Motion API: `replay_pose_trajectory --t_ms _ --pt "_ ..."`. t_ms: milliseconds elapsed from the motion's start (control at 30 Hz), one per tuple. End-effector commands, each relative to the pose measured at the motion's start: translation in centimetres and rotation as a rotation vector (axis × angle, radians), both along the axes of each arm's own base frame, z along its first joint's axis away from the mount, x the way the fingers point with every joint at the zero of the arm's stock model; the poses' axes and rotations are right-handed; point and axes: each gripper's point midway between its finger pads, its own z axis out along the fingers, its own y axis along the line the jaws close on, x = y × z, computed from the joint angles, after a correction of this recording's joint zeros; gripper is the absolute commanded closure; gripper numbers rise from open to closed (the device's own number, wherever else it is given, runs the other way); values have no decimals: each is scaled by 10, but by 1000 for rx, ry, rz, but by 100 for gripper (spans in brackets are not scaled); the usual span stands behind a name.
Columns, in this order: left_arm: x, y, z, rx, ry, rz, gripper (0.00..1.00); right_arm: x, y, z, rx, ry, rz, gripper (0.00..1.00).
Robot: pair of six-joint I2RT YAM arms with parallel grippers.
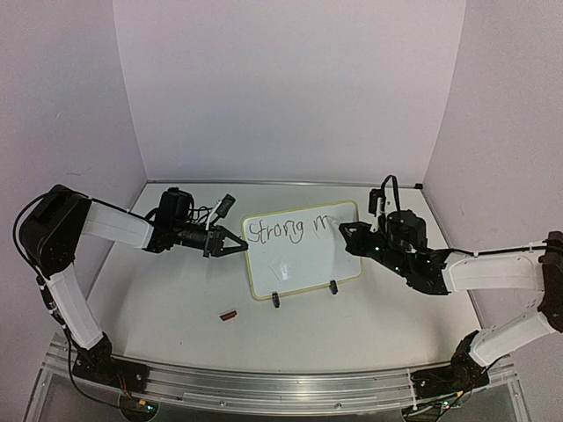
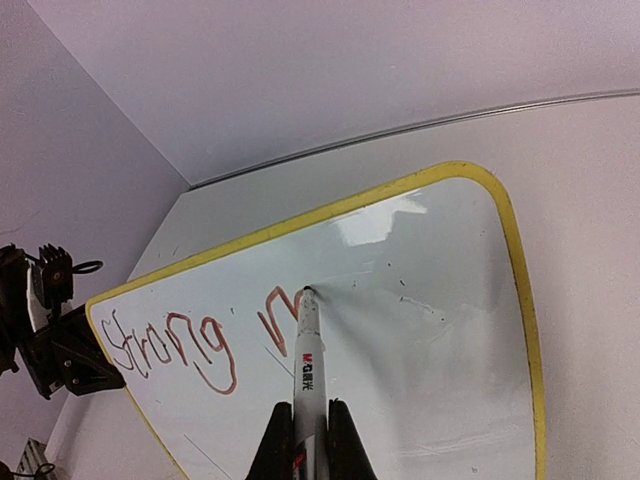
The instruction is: Write a sentence on the whiteboard
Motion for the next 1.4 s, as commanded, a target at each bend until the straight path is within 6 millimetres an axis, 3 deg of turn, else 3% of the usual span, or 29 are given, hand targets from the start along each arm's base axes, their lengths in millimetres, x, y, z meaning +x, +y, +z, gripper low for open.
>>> replay_pose_trajectory --t_ms 0,567,733,967,1367 --pt "-4 -3 -6 38 -18 -4 100 8 -7 14 13 -39 -57 100" --pt "-3 -3 -7 40 -17 -4 100 -14 -14 -11 31 35 -17 100" --pt "-3 -4 -7 39 -15 -4 100 -20 -11 2 55 8 23 100" --pt "-3 -4 -7 40 -17 -4 100 -21 -27 24 62 -47 -36 100" --pt "-4 -4 -6 41 -20 -5 100 -4 -11 24 7 -49 -23 100"
